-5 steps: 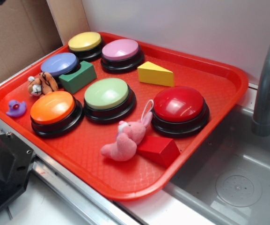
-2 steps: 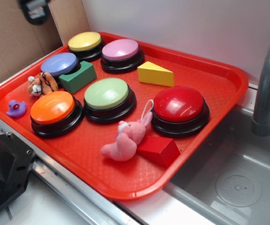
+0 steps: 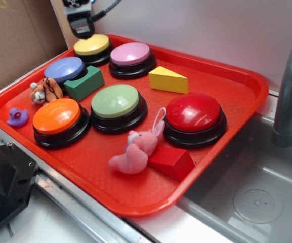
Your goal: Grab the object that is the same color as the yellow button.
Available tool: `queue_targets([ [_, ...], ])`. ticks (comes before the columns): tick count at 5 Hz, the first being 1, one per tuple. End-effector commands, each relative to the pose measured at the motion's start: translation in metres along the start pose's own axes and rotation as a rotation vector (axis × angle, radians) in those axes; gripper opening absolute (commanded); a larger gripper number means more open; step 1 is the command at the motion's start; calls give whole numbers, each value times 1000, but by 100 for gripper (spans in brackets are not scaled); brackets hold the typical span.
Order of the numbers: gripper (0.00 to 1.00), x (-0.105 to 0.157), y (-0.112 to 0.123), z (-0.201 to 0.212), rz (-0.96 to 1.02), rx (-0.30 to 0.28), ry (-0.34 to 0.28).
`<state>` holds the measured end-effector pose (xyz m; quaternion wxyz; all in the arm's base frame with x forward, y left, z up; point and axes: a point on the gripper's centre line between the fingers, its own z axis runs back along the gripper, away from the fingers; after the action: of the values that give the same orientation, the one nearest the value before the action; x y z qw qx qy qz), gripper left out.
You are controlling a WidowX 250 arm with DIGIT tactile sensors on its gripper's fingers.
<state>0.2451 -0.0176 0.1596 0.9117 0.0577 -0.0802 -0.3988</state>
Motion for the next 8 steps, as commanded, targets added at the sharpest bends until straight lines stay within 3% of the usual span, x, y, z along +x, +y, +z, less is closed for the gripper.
queue_targets([
  [1,100,31,19,-37,-172,-37,-163],
  [4,100,70,20,-119,-326,-162,-201],
  [5,100,76,17,-126,-337,-164,-183],
  [6,89,78,12,-129,-362,-161,-183],
  [7,0,78,10,-126,-351,-157,-192],
  [8,0,75,14,-113,-299,-197,-186],
])
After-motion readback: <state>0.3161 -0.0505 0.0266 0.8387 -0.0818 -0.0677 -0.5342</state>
